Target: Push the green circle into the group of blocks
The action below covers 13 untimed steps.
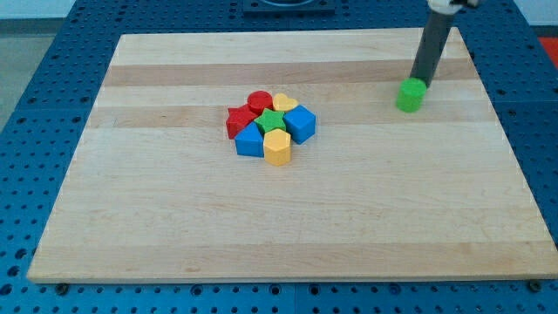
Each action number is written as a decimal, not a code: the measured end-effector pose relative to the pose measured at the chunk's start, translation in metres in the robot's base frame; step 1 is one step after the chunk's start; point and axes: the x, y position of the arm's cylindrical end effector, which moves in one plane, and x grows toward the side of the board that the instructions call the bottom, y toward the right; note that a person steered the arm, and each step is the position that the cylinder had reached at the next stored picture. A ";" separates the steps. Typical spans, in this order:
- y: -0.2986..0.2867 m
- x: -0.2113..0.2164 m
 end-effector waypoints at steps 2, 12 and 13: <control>-0.024 0.064; -0.126 0.155; -0.138 0.146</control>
